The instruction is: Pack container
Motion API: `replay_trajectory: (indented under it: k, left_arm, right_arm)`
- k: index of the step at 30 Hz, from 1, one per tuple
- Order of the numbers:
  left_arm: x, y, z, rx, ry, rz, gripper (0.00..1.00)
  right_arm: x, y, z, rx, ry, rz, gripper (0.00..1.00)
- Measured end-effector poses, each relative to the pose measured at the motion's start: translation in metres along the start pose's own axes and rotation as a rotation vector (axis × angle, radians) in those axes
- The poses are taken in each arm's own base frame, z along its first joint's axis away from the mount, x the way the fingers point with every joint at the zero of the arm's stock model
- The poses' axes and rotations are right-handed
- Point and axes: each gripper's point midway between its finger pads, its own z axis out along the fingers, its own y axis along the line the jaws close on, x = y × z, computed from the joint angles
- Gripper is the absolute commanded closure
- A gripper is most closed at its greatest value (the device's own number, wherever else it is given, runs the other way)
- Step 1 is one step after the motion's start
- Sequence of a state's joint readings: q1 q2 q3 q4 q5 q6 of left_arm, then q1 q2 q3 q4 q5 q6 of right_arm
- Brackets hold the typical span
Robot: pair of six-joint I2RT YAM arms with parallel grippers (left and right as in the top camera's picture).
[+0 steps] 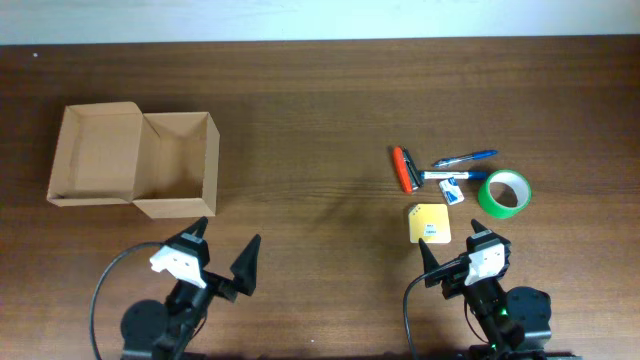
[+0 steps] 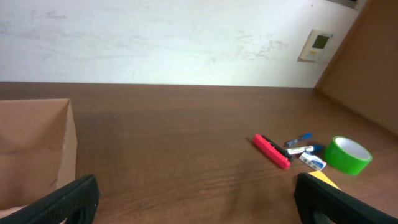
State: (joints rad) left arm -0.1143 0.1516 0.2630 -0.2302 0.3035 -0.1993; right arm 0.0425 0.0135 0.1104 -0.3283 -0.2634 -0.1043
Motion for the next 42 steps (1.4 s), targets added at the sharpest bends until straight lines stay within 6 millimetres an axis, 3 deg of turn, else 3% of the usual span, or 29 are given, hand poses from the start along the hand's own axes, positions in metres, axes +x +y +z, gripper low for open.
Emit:
replay_trajectory:
  k: [5,12,19,23,26,31,34,42]
  left_arm:
    - [-0.026,0.003,0.013,-0.042,0.084,-0.034,0.0]
    - [-0.055,0.024,0.047,-0.176,0.286,-0.086,0.0]
    - [-0.053,0.059,0.077,-0.355,0.523,-0.113,0.0]
    - [-0.041,0.074,0.1,-0.402,0.637,-0.124,0.01]
    - [-0.017,0.084,0.114,-0.423,0.714,-0.135,0.01]
    - [0.0,0.1,0.139,-0.443,0.725,-0.129,0.01]
    - [0.011,0.105,0.147,-0.451,0.743,-0.13,0.0]
    - [0.063,0.122,0.164,-0.475,0.857,-0.144,0.0]
  right_arm:
    - [0.0,0.0,0.0,0.0,0.0,0.0,0.01]
    - [0.001,0.0,0.0,0.0,0.001,0.0,0.01]
    - [0.001,0.0,0.0,0.0,0.0,0.0,0.01]
    - [0.001,0.0,0.0,0.0,0.001,0.0,0.01]
    - [0.001,0.0,0.0,0.0,0.001,0.0,0.01]
    - [0.001,0.0,0.0,0.0,0.001,0.0,0.01]
    - [0.001,0.0,0.0,0.0,0.001,0.0,0.01]
    - [0.001,0.0,0.0,0.0,0.001,0.001,0.01]
